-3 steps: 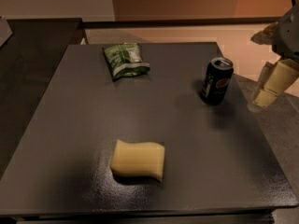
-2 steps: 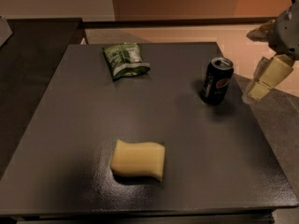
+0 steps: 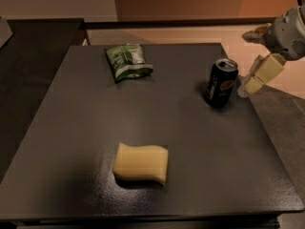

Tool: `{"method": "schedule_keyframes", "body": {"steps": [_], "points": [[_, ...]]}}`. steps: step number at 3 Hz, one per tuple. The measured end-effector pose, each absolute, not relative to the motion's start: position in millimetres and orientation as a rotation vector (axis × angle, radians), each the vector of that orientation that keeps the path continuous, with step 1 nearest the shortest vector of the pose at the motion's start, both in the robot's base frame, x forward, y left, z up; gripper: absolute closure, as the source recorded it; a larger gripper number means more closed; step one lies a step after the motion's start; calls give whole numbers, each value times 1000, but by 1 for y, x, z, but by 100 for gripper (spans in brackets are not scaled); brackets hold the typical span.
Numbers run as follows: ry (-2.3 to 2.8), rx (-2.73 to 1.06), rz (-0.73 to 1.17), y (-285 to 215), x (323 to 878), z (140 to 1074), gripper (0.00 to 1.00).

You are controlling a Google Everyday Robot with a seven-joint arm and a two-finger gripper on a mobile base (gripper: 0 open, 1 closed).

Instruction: Knock pepsi can over

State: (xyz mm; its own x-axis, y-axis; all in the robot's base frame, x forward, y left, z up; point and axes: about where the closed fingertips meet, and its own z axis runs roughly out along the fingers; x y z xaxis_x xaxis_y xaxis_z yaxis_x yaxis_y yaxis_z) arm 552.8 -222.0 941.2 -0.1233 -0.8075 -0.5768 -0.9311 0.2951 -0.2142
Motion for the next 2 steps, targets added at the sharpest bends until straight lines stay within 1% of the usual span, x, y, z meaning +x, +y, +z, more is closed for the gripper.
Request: {"method": "schedule_keyframes", "body": {"steps": [2], "points": [[1929,-1494,378,-228,582,914,0]]}}
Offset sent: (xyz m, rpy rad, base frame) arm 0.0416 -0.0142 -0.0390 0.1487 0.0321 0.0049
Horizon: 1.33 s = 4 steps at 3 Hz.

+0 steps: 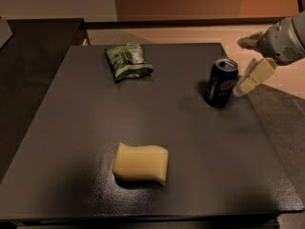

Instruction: Knock pepsi can over

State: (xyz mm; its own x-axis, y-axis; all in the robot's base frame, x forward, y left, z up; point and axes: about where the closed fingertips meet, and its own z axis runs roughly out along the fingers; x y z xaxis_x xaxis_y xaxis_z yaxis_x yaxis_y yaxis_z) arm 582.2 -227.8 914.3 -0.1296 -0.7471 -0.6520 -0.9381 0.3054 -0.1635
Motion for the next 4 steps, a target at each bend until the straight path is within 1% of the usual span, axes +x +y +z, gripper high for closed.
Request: {"method": "schedule_keyframes", "body": {"steps": [2,3,4], "points": [[1903,-1521,476,-214,585,891,0],[1876,-1539,504,-204,587,889,18],[1862,-1554,529,-200,587,887,41]]}}
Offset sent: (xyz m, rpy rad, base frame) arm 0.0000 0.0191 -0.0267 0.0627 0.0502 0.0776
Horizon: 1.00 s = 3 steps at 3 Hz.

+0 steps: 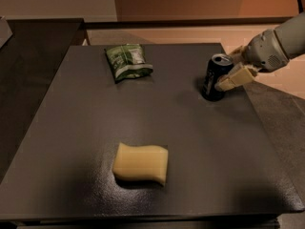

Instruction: Knock pepsi can over

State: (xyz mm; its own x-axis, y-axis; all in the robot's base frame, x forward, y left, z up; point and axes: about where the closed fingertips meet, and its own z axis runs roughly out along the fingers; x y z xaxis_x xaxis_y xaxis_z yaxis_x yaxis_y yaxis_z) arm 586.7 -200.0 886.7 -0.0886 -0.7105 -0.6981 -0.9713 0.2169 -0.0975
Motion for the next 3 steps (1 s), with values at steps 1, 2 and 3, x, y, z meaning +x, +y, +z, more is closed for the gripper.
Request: {"method": "schedule_keyframes", "body": {"steps": [1,2,3], "points": [[1859,-1560,548,-197,586,891,64],[1874,-1607,496,-192,590,911,88],[1942,-1729,359,-179,591,921,100]]}}
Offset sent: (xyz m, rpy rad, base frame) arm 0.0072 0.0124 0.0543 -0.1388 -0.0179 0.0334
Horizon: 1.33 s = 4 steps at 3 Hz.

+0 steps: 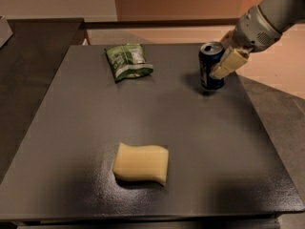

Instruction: Knock pepsi can over

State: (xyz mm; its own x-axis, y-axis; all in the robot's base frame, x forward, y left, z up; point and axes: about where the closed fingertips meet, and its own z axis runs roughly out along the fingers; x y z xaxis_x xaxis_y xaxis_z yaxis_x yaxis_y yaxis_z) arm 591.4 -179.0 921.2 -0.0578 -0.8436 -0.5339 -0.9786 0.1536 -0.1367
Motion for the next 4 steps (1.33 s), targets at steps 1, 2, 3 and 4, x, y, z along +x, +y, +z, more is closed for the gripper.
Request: {"method": "schedule_keyframes", "body": {"steps": [1,2,3,4], "points": [[2034,-1886,178,-178,594,913,100],[2101,-2015,14,-183,595,901,100],[2143,-2109,-110,-188,594,896,82],[2149,-2169,-186,-188,595,894,59]]}}
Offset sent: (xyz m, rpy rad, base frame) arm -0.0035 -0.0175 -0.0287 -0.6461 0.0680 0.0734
